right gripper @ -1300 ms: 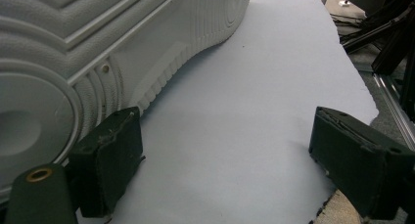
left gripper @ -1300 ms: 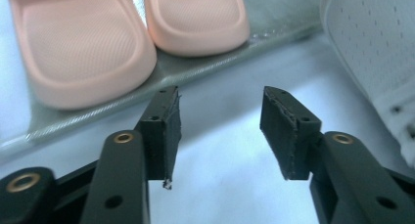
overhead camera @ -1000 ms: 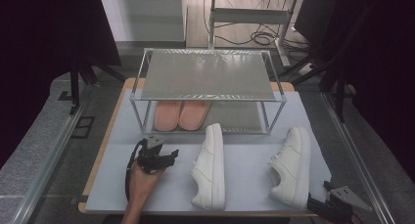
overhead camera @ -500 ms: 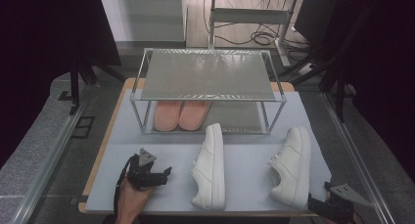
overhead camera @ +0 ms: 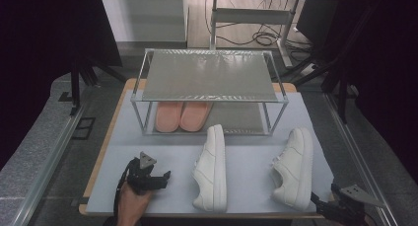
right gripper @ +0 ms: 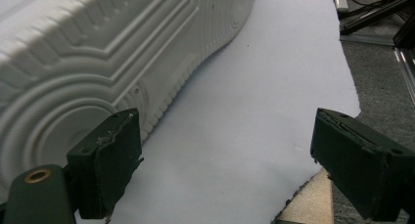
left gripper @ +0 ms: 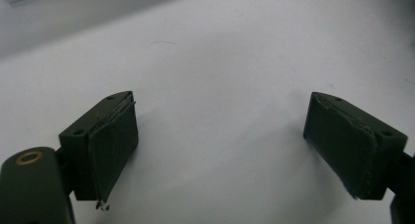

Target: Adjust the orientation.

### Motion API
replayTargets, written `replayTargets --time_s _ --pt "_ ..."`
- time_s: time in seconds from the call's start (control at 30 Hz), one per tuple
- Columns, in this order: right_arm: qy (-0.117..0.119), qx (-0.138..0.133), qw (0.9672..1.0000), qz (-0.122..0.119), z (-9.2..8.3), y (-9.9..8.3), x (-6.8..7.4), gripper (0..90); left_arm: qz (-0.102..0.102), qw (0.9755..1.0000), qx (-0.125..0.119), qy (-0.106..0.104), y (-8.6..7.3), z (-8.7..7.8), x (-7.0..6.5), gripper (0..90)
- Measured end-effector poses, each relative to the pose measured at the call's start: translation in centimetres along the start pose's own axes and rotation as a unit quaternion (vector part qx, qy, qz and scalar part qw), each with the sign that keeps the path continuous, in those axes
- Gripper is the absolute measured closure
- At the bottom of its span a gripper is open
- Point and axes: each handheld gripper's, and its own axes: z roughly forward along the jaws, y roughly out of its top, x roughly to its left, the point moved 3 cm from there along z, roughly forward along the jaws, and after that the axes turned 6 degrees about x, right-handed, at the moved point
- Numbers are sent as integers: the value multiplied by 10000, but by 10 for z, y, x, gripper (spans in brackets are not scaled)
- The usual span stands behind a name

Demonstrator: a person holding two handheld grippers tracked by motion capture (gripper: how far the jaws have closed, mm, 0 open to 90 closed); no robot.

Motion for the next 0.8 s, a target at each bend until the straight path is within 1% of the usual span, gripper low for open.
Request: replayTargets --time_s 0.1,0.23,0.4,0.6,0.73,0.8 --pt "-37 5 10000 -6 -6 4 0 114 8 10000 -2 3 0 0 0 129" --pt "77 -31 10000 11 -17 11 0 120 4 10000 -5 2 0 0 0 130" --pt "204 -30 9996 -175 -31 23 4 119 3 10000 -10 6 0 0 0 131" --pt "397 -189 9985 -339 -46 39 12 110 3 10000 -15 6 0 0 0 132" --pt "482 -271 9973 -478 -54 51 19 109 6 10000 -15 9 0 0 0 133" --pt "563 -297 9965 -535 -58 57 23 109 7 10000 -14 9 0 0 0 133"
